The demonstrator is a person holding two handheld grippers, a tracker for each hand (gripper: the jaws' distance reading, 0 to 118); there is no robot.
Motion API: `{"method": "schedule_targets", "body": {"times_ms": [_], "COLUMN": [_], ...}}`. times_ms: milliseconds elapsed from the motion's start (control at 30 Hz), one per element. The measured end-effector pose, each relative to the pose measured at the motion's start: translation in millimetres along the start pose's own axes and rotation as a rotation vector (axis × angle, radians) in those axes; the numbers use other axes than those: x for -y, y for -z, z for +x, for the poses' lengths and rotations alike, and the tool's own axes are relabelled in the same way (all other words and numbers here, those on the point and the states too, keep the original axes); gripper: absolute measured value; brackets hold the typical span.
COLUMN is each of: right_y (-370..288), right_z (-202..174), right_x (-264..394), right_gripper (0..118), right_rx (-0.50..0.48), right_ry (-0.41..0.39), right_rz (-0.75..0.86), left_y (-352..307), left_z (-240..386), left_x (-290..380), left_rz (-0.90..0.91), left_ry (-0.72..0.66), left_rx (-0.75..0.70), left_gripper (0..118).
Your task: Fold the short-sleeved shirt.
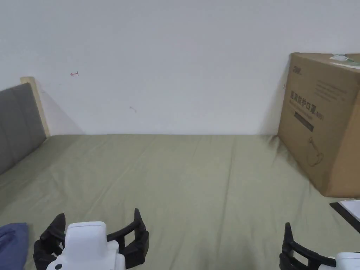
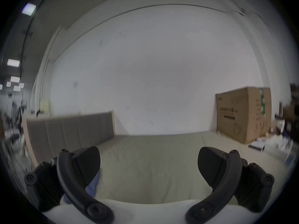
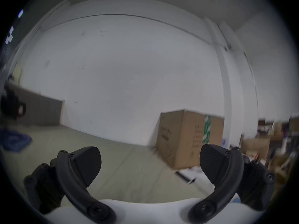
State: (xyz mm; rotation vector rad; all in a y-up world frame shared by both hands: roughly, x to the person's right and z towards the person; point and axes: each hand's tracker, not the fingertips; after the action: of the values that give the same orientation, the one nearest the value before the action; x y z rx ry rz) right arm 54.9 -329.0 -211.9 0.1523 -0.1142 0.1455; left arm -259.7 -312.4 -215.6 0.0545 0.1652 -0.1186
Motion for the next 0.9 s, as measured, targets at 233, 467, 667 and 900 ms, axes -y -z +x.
{"method": "schedule_targets", "body": {"times_ms": [233,467,667,900], "right_y": [11.0,9.5,11.1,9.8], "right_z": [9.7,8.6,6.7,5.5], "right_x": [5.1,2.7,-0.6,-0.9], "right_gripper": [118,118,118,118], "right_rx": [0.021,-0.003,-0.013,0.001], "right_ry": [0.136,0.111,0.113,0.100], "right_rz": [-0.132,-0.135,-0.137,-0.122], "left_y": [-2.5,-3.8,-4.6,-5.3], "left_z": [1.1,-2.3,-2.8,-5.9], "left_x": [-4.9,-1.8,1.0,0.6], "left_rz": [0.008,-0.037,-0.054,-0.045], "left_ry": [0.035,0.018,0.025,0.006], "left_rx": [0.062,0.103,0.105,0.129], "left_gripper": [118,118,118,118]}}
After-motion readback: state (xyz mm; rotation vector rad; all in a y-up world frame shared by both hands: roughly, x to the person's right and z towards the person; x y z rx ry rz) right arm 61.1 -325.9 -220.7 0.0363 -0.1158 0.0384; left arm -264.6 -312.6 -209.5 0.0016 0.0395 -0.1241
